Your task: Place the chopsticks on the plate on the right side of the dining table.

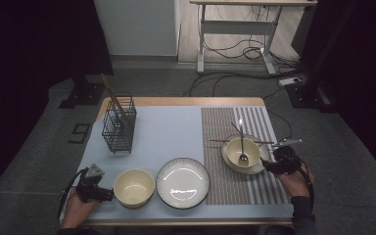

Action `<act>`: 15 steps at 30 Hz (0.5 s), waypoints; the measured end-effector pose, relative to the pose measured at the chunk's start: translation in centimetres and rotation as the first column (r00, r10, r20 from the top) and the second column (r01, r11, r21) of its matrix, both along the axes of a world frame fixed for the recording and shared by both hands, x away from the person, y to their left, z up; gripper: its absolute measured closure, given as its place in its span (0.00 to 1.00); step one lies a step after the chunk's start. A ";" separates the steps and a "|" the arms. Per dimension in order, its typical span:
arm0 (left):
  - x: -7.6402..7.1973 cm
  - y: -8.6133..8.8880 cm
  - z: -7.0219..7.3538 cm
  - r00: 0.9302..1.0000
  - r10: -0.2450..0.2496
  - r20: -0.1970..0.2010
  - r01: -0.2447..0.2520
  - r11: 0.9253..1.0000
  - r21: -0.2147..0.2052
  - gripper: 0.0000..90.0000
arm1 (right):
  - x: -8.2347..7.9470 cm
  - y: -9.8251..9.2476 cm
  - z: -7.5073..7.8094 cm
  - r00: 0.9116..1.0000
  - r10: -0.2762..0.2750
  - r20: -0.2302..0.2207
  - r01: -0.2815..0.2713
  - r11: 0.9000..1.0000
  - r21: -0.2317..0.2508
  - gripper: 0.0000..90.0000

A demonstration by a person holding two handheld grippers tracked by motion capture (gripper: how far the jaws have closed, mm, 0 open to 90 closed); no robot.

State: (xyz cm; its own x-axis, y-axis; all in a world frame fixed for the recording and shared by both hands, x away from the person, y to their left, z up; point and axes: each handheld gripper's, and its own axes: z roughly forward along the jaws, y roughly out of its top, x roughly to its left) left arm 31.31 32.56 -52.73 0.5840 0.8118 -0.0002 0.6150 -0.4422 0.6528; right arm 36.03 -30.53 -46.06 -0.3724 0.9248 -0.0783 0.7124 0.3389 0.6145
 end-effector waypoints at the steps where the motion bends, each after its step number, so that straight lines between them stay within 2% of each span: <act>1: 0.0 0.0 0.0 1.000 0.000 0.000 0.000 1.000 0.000 0.00 | -0.2 0.0 0.1 1.000 -0.006 0.004 0.006 1.000 -0.004 0.44; 4: 0.0 0.0 0.0 1.000 0.000 0.000 0.000 1.000 0.000 0.00 | -0.7 -0.2 0.1 1.000 -0.026 0.002 0.026 1.000 0.018 0.44; 7: 0.0 0.0 0.0 1.000 0.000 0.000 0.000 1.000 0.000 0.00 | -1.0 -0.6 -0.1 0.999 -0.050 0.000 0.050 0.998 0.036 0.39; 11: 0.0 0.0 0.0 1.000 0.000 0.000 0.000 1.000 0.000 0.00 | -1.4 -1.1 -0.7 0.997 -0.071 -0.003 0.071 0.997 0.023 0.37; 15: 0.0 0.0 0.0 1.000 0.000 0.000 0.000 1.000 0.000 0.00 | -1.5 -1.5 -1.3 0.996 -0.086 -0.006 0.086 0.996 -0.019 0.34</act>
